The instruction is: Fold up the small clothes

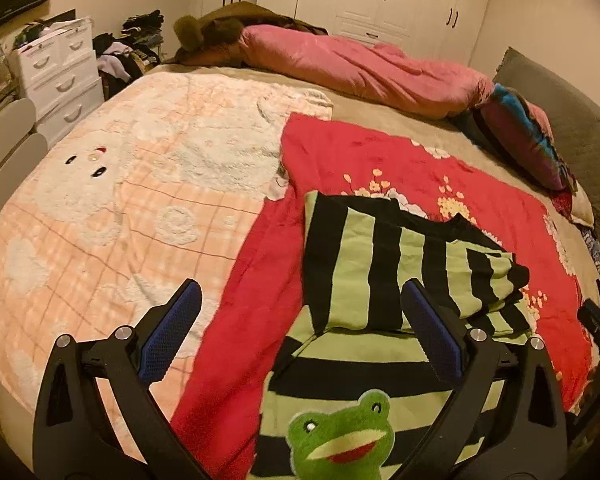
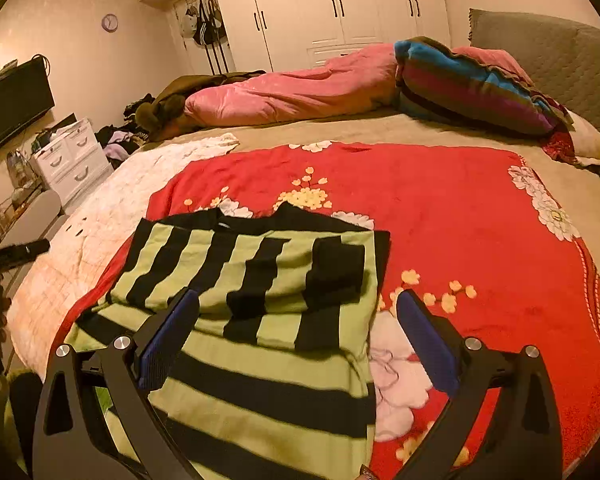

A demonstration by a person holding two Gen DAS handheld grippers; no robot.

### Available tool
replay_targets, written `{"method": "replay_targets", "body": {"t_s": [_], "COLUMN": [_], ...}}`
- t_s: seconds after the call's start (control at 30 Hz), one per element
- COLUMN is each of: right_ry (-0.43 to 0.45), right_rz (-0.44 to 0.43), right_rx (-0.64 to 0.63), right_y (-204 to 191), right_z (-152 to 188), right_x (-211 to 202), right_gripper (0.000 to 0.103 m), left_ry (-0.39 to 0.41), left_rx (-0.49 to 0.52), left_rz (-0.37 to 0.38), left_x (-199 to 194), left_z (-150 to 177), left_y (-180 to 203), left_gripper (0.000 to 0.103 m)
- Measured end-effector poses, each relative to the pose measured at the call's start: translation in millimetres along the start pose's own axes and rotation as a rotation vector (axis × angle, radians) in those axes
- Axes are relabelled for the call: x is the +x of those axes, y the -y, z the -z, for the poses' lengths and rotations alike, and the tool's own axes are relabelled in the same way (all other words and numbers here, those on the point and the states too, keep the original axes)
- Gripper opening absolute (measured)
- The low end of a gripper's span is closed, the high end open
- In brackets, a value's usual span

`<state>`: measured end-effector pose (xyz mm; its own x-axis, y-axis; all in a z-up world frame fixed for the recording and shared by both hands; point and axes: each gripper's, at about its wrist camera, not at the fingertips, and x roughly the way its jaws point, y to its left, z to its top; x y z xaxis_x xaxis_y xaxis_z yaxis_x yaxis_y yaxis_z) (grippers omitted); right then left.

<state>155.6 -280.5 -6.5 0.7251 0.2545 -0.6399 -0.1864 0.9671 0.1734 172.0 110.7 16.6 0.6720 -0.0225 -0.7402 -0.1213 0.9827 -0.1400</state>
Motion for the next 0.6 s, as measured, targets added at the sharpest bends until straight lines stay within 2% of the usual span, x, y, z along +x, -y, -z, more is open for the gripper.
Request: {"method": "replay_targets", "body": {"t_s": [0.27,0.6], "right_ry": [-0.014,-0.014], "right_rz": [0.030,0.024], "right_rx": [-0.019,-0.003], "right_y": [-12,-20], "right_z": [16,25], "right_x": [-27,-56], "right_gripper": [0.099,0.099], "left_ry": [0.034,0.032], "left_rx": [-0.024,0.011], "left_rz": [-0.013,0.001], "left_x": [-27,-48], "left_z": [6,23], "left_y": [-20,-24], "left_gripper": [0.094,0.094]}}
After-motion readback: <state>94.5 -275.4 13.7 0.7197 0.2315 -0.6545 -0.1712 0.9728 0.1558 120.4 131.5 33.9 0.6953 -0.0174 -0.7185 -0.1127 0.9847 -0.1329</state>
